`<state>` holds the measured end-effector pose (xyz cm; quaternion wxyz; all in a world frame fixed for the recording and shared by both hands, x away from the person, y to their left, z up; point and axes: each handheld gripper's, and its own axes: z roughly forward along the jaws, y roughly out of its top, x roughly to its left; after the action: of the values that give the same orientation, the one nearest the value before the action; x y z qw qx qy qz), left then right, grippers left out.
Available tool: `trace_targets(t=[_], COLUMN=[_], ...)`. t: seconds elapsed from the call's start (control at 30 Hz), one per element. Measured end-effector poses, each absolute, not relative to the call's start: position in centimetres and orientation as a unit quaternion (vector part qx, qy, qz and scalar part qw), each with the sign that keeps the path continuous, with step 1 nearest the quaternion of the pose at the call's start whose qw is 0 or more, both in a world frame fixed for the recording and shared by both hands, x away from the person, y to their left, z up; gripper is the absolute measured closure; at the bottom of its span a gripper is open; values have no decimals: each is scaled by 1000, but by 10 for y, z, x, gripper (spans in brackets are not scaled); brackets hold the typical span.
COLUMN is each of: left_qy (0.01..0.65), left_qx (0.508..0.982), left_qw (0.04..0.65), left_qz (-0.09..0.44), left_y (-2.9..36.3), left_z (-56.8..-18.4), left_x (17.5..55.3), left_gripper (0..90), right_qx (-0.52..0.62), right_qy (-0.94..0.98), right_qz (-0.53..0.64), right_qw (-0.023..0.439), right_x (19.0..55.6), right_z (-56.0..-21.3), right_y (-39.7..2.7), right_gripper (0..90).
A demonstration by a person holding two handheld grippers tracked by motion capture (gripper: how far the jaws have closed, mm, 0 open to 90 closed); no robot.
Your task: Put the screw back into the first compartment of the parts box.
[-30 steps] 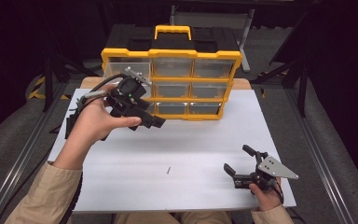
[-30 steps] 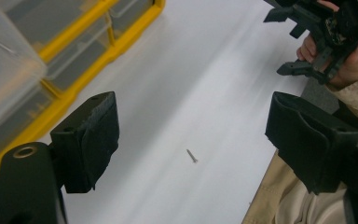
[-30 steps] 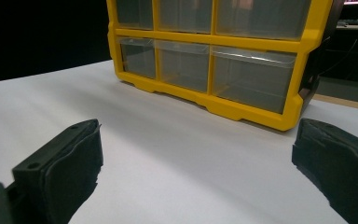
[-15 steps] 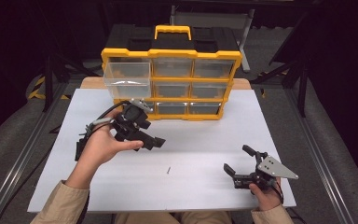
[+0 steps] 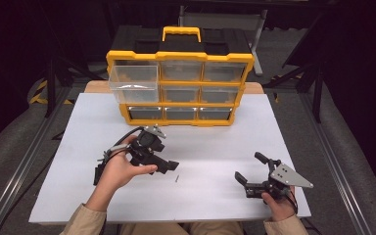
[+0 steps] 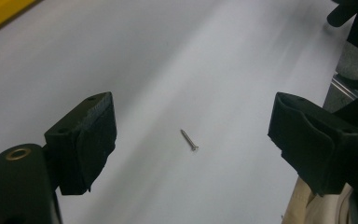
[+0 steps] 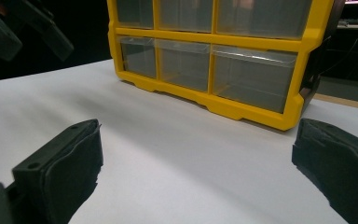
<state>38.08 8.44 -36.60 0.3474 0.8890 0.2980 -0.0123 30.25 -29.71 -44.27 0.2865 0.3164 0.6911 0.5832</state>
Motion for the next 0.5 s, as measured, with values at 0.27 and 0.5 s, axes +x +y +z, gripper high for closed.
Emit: trace_targets(t=[0.27, 0.5], left_qy=[302, 308], left_qx=[888, 883], left_qw=[347, 355], left_qz=[-7, 6], left_y=[76, 74], left_z=[-398, -418], left_x=[374, 367], left_gripper=[160, 167], right_qx=[314, 314], right_qy=[693, 693], right_qz=[583, 582], right_qw=[286, 286], right_x=[303, 303], right_z=[-443, -443], right_y=[-297, -297], right_gripper=[21, 21])
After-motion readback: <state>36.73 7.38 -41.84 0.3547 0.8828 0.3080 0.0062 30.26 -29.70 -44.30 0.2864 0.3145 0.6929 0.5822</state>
